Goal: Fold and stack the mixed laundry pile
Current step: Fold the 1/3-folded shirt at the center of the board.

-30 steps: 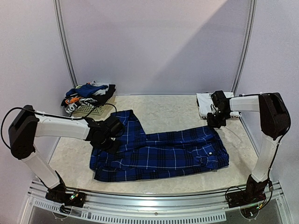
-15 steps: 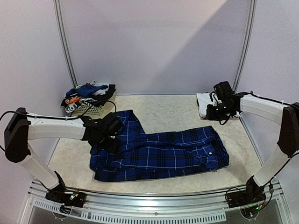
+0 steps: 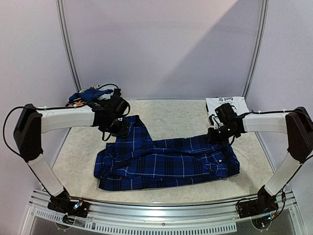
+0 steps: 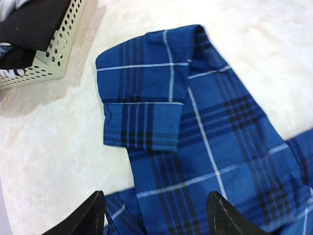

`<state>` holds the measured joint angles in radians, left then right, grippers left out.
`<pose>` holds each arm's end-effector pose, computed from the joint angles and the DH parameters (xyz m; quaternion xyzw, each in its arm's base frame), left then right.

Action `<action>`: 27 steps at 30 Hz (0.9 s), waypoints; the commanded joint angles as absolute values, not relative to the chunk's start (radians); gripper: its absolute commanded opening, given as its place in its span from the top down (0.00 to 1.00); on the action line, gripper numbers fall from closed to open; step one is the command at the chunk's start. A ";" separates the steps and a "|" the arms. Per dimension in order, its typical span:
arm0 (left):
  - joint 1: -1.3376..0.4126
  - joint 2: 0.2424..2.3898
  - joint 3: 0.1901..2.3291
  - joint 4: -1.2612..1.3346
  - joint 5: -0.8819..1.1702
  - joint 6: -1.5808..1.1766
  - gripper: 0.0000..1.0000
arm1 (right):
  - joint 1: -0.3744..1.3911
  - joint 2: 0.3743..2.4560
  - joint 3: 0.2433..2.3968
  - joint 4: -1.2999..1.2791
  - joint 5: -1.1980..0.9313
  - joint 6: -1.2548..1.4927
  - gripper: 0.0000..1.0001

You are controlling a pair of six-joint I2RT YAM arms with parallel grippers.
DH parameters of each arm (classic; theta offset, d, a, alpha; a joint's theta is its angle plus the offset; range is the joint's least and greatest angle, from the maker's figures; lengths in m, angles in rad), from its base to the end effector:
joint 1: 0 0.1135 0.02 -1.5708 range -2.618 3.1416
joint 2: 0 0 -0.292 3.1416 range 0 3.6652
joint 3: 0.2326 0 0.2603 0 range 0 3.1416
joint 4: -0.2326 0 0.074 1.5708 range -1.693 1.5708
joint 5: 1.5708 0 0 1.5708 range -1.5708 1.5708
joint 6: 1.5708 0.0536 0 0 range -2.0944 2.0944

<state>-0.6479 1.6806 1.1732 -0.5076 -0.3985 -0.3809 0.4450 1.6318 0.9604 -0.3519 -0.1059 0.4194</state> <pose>0.3057 -0.2053 0.2283 0.0717 0.9414 0.0334 0.3278 0.3042 0.1513 0.1857 -0.0266 0.9612 0.1593 0.2238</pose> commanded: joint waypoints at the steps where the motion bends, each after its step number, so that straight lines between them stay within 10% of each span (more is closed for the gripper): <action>1: -0.580 1.790 1.233 -0.472 -0.342 -0.349 0.28 | 0.442 1.705 0.931 -0.320 -0.040 0.447 0.76; 21: -0.512 2.116 1.449 -0.537 -0.259 -0.266 0.35 | 0.441 1.707 0.902 -0.379 0.097 0.473 0.74; 27: -0.511 2.138 1.456 -0.538 -0.278 -0.255 0.61 | 0.443 1.657 0.903 -0.395 0.087 0.476 0.74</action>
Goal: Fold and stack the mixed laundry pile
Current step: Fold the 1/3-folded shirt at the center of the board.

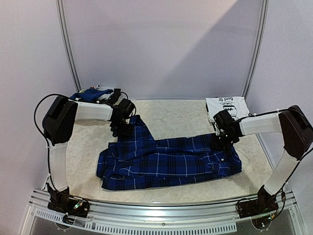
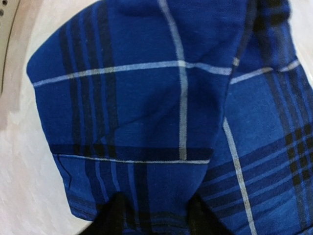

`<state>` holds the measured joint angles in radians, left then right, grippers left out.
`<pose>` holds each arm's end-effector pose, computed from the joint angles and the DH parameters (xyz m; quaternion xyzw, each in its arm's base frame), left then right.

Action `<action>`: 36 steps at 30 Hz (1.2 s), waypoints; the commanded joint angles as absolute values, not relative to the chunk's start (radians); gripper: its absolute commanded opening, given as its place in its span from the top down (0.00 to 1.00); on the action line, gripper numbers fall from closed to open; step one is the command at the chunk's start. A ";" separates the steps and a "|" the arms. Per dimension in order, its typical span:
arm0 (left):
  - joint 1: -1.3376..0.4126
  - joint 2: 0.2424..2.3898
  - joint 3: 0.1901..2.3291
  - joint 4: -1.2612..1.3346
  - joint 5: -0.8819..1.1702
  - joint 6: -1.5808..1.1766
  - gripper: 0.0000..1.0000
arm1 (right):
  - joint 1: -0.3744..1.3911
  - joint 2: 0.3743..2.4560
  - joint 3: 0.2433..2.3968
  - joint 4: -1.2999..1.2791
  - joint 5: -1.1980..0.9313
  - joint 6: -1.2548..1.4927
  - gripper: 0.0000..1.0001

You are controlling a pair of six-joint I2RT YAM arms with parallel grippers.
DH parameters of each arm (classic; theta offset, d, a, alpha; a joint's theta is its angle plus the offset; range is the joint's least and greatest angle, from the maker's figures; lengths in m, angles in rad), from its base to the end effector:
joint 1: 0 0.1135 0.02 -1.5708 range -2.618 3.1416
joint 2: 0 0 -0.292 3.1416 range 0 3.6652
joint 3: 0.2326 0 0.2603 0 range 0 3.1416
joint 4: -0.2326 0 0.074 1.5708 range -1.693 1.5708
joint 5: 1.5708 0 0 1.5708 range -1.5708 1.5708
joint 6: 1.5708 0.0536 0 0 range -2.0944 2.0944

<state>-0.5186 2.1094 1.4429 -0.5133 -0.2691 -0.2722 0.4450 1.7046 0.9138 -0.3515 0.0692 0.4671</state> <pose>0.4012 -0.2126 0.1385 0.0936 0.9679 0.0473 0.2283 0.3019 0.1399 0.1491 0.0182 0.9764 0.0632 0.2057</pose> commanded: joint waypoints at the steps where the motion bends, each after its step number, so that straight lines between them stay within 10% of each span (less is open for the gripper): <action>1: -0.511 2.137 1.456 -0.539 -0.288 -0.254 0.69 | 0.441 1.651 0.905 -0.398 0.086 0.474 0.74; 6: -0.511 2.074 1.435 -0.527 -0.315 -0.254 1.00 | 0.442 1.628 0.919 -0.417 0.086 0.476 0.74; 21: -0.563 1.757 1.373 -0.590 -0.403 -0.255 1.00 | 0.445 1.532 1.003 -0.488 0.085 0.464 0.73; 36: -1.004 1.406 1.502 -0.879 -0.595 -0.264 1.00 | 0.486 1.308 1.020 -0.500 0.014 0.468 0.67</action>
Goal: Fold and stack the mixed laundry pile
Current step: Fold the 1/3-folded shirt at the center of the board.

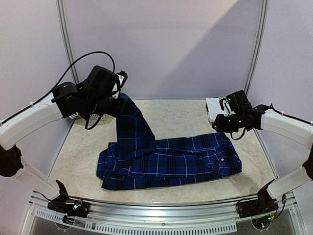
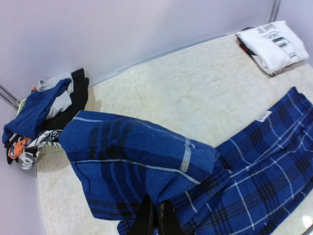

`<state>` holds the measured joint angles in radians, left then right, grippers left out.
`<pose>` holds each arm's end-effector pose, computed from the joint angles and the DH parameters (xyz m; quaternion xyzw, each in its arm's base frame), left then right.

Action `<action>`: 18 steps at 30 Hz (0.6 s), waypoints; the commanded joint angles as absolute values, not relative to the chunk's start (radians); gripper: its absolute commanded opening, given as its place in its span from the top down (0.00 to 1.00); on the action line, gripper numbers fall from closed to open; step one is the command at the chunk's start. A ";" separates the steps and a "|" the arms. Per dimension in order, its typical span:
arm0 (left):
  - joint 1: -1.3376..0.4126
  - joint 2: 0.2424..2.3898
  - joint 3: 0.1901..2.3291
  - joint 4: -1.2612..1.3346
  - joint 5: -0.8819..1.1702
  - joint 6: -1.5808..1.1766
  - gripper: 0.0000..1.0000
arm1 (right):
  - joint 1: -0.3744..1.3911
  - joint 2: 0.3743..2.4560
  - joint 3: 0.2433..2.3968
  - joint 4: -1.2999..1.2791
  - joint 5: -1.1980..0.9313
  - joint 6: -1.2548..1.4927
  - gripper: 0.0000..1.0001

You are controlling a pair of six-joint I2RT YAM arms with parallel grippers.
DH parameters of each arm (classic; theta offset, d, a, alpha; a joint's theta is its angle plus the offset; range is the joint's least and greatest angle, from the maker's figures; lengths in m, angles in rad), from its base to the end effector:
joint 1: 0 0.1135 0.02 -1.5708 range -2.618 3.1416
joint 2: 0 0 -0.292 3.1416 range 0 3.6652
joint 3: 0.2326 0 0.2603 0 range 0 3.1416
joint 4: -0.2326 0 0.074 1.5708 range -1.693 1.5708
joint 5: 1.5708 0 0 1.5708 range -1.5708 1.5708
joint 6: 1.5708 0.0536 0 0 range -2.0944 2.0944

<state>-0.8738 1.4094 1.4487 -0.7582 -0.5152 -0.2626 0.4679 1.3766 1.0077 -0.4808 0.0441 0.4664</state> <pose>0.2222 -0.2243 0.3922 0.1646 0.8715 -0.0195 0.4616 0.2739 0.1358 0.2688 0.0071 0.9355 0.1404 0.3242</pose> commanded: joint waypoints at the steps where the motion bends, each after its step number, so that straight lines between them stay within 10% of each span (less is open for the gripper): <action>1: -1.041 1.409 1.516 -0.892 -0.604 -0.259 1.00 | 0.488 1.287 1.017 -0.501 0.011 0.470 0.67; 18: -1.509 1.485 1.718 -1.070 -0.768 -0.248 1.00 | 0.505 1.061 0.937 -0.545 -0.080 0.496 0.61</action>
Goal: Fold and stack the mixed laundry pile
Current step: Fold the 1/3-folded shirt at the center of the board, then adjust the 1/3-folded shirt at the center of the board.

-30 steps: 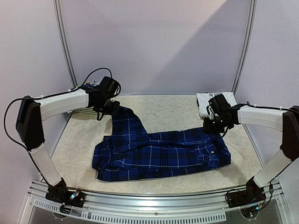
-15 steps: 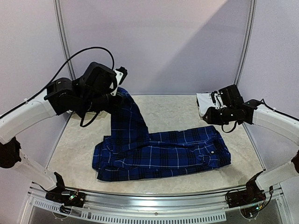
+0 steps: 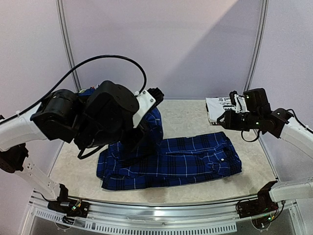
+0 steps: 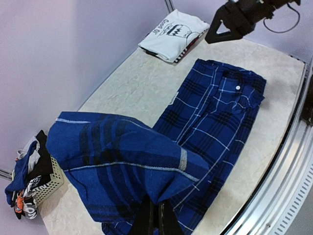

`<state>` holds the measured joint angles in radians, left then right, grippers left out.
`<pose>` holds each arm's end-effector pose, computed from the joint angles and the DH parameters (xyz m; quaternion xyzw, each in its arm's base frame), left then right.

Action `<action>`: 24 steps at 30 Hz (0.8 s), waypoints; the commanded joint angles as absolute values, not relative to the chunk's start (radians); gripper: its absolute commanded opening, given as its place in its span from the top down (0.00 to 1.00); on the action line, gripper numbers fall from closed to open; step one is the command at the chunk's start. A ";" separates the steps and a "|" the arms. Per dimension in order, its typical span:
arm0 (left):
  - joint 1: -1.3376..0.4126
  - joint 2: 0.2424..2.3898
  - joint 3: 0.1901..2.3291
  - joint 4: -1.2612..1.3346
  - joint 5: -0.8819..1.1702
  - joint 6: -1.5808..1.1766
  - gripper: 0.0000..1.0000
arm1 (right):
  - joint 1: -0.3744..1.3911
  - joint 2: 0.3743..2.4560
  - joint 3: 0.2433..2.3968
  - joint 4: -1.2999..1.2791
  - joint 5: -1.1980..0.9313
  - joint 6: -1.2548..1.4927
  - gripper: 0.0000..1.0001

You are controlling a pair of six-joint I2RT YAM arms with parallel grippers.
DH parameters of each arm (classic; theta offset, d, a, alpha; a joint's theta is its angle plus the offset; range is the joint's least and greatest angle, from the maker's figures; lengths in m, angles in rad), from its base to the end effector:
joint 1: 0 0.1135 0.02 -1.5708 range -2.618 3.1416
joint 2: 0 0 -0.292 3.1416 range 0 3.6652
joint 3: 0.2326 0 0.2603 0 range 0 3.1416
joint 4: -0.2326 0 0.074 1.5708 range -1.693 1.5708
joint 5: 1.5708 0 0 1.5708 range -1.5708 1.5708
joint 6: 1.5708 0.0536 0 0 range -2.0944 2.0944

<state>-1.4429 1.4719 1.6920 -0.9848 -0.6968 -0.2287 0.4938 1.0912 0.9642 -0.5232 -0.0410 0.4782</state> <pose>0.0734 -0.3014 0.4382 0.3833 0.7865 -0.0629 0.4802 0.2153 0.1184 0.3228 -0.0161 0.8956 0.2237 0.3841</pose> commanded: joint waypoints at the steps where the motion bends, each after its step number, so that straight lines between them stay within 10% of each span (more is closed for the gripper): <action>1: -1.527 1.486 1.718 -1.079 -0.774 -0.258 1.00 | 0.508 1.059 0.932 -0.542 -0.088 0.498 0.61; 12: -1.721 1.460 1.643 -1.177 -0.819 -0.404 1.00 | 0.578 1.129 0.875 -0.380 -0.229 0.528 0.56; 24: -1.705 1.288 1.441 -1.061 -0.903 -0.373 1.00 | 0.769 1.649 1.090 -0.094 -0.451 0.488 0.67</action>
<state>-1.7126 1.3418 1.4849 -1.1252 -0.8444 -0.4038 0.7284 1.5097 0.9813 -0.2199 -0.3454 0.5072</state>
